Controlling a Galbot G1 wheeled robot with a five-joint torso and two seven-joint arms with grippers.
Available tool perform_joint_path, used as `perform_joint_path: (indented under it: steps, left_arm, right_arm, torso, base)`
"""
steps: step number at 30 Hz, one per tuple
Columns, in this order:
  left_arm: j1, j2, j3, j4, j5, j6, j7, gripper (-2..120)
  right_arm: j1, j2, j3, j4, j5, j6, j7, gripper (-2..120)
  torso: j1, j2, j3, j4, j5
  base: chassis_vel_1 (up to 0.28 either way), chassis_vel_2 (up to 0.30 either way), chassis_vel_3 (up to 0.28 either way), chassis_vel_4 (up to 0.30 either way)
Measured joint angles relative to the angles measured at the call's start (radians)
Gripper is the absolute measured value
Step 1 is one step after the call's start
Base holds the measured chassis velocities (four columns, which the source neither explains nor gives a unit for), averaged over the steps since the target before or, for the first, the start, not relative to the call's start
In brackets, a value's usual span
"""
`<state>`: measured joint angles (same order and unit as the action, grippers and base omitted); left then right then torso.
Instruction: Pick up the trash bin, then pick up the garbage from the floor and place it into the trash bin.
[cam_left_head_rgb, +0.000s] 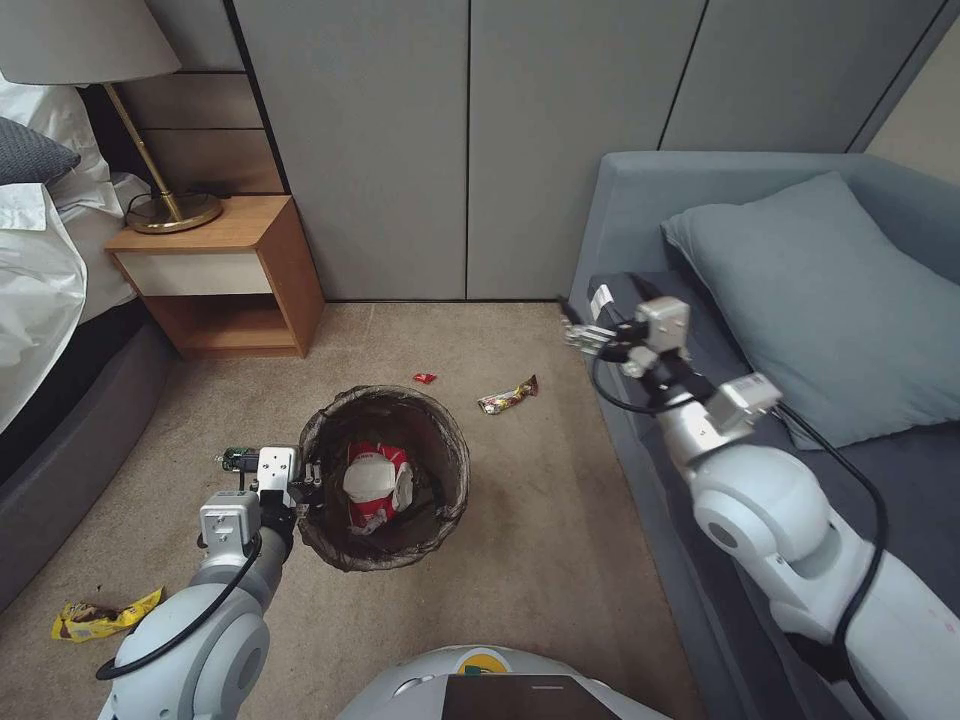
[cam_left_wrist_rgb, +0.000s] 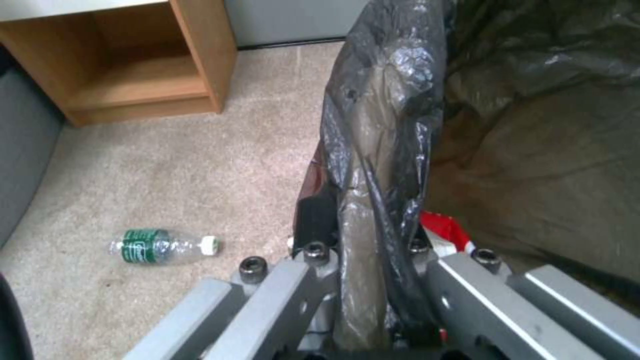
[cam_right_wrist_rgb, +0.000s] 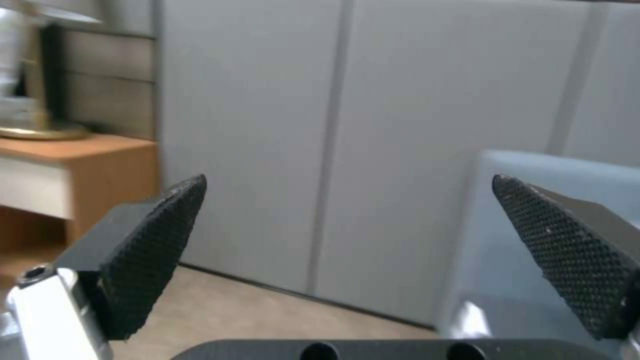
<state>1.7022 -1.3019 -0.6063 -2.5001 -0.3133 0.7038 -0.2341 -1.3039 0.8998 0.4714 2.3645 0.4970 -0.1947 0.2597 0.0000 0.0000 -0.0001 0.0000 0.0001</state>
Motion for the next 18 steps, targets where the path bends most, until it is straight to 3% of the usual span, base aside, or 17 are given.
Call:
perform_joint_path:
  steps: [2,4,6,8,10,13,18]
  left_arm:
    - [0.001,0.000,0.000,0.000,0.000,0.000,0.000,3]
    - [0.000,-0.001,0.000,0.000,0.002,0.000,0.001,3]
    - [0.000,-0.001,0.000,0.000,0.003,0.000,0.001,3]
    - [0.002,-0.003,0.002,0.000,0.013,-0.001,0.004,3]
    - [0.003,-0.004,0.003,0.000,0.018,-0.002,0.005,3]
    - [0.014,-0.011,0.006,0.000,0.048,-0.008,0.018,3]
    - [0.018,-0.013,0.008,0.000,0.053,-0.009,0.021,3]
  right_arm:
    - [-0.036,0.021,0.022,0.005,-0.021,0.010,-0.007,100]
    - [-0.178,0.136,0.090,0.029,-0.139,0.060,-0.047,100]
    - [-0.205,0.168,0.098,0.034,-0.169,0.071,-0.056,100]
    - [-0.318,0.320,0.107,0.053,-0.317,0.131,-0.094,100]
    - [-0.340,0.347,0.107,0.057,-0.344,0.142,-0.099,100]
    - [-0.422,0.458,0.093,0.072,-0.452,0.203,-0.121,100]
    - [-0.444,0.516,0.072,0.076,-0.511,0.234,-0.132,100]
  torso:
    - [0.000,0.000,0.000,-0.0001,0.0001]
    - [0.000,0.000,0.000,-0.0003,-0.0002]
    - [0.000,0.000,0.000,0.0001,-0.0004]
    - [0.000,0.000,0.000,-0.0002,-0.0001]
    - [0.000,0.000,0.000,0.0000,-0.0004]
    - [0.000,0.000,0.000,0.0001,-0.0004]
    - [0.000,0.000,0.000,0.0002,-0.0004]
  base:
    - [0.000,0.000,0.000,0.000]
    - [0.000,0.000,0.000,0.000]
    - [0.000,0.000,0.000,0.000]
    - [0.000,0.000,0.000,0.000]
    - [0.000,0.000,0.000,0.000]
    - [0.000,0.000,0.000,0.000]
    - [0.000,0.000,0.000,0.000]
